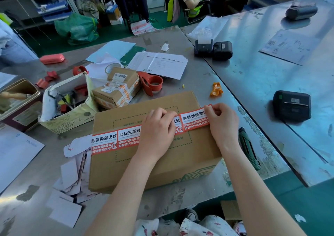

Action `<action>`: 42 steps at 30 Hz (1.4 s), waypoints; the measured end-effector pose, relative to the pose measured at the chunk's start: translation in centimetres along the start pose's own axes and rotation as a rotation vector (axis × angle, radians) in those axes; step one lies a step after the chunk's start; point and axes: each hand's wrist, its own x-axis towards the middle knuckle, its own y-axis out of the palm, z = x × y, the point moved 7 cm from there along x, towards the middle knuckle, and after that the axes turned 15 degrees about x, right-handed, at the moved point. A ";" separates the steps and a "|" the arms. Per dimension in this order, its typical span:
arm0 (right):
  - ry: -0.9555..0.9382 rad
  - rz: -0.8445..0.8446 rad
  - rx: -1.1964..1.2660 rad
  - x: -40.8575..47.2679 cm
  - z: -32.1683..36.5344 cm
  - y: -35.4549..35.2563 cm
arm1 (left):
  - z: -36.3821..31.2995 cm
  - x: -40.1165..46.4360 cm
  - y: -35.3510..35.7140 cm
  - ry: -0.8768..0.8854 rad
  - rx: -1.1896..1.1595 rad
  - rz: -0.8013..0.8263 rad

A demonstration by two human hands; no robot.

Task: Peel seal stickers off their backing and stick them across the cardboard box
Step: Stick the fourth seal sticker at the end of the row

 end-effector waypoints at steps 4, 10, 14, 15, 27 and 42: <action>-0.005 0.001 0.014 0.0 -0.1 0.0 | 0.0 0.0 -0.1 0.012 -0.004 0.000; -0.034 -0.033 0.046 0.0 0.1 -0.3 | -0.2 0.0 -0.2 0.027 -0.024 0.011; -0.048 -0.027 0.061 -0.1 0.2 -0.3 | -0.2 -0.1 -0.3 0.030 -0.020 0.011; -0.052 -0.023 0.060 -0.1 0.3 -0.3 | -0.2 -0.1 -0.3 0.032 -0.021 0.012; -0.059 0.016 0.064 -0.1 0.4 0.1 | -0.5 -0.2 -0.5 0.063 -0.016 0.025; -0.029 0.025 0.048 0.0 0.1 0.3 | -0.9 -0.4 -0.7 0.109 0.055 0.024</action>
